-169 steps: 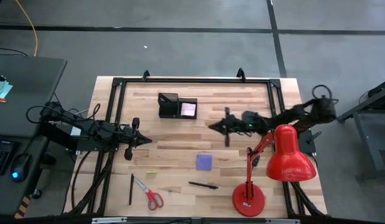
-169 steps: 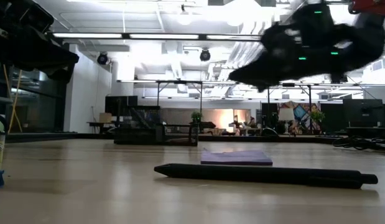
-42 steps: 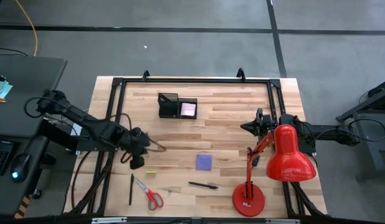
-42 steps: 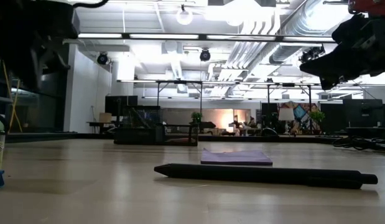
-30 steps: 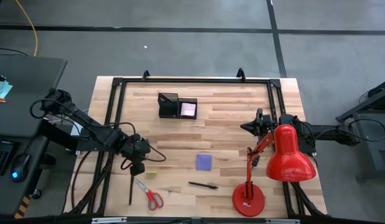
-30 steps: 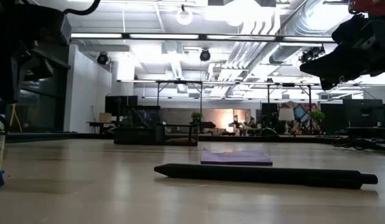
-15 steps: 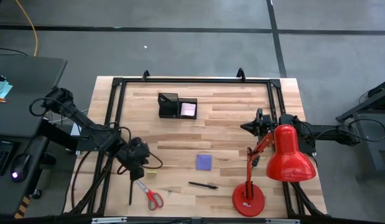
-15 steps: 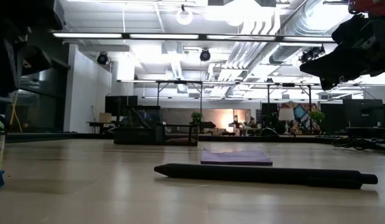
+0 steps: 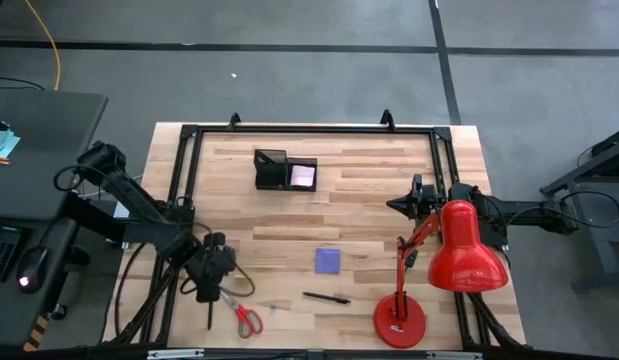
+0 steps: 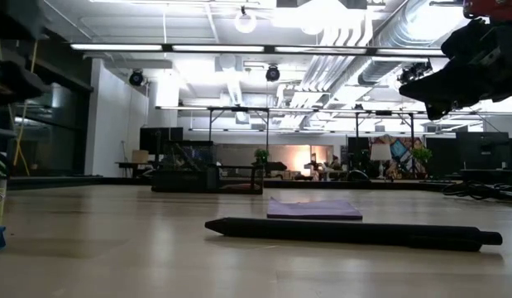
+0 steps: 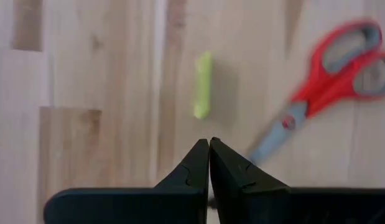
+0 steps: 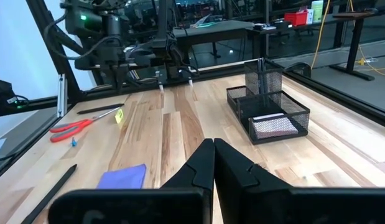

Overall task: Pick and place office supplies into organizer
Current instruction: Put the yellow eraser into the black desk organizer

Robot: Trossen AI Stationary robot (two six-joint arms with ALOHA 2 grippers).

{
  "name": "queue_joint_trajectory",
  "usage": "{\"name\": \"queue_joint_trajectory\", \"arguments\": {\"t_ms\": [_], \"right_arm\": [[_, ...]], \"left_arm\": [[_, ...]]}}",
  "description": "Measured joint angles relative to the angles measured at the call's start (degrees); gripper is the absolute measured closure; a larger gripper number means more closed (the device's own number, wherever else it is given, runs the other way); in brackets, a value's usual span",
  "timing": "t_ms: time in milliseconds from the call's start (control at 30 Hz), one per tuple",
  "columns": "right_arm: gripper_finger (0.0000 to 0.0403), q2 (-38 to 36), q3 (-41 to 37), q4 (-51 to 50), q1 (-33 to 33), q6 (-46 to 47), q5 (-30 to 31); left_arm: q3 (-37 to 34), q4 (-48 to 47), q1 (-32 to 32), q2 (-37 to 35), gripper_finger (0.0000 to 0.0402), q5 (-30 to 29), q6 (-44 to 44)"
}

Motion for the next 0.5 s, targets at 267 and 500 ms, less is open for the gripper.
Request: {"name": "queue_joint_trajectory", "arguments": {"t_ms": [267,500], "right_arm": [[0.04,-0.1,0.1,-0.5,0.0,0.0,0.0],[0.04,0.0,0.2,-0.7,0.0,0.0,0.0]], "left_arm": [[4.7,-3.3,-0.1,4.2,0.0367,-3.3,3.7],[6.6,-3.1,0.5,9.8,0.0287,-3.8,6.0]]}}
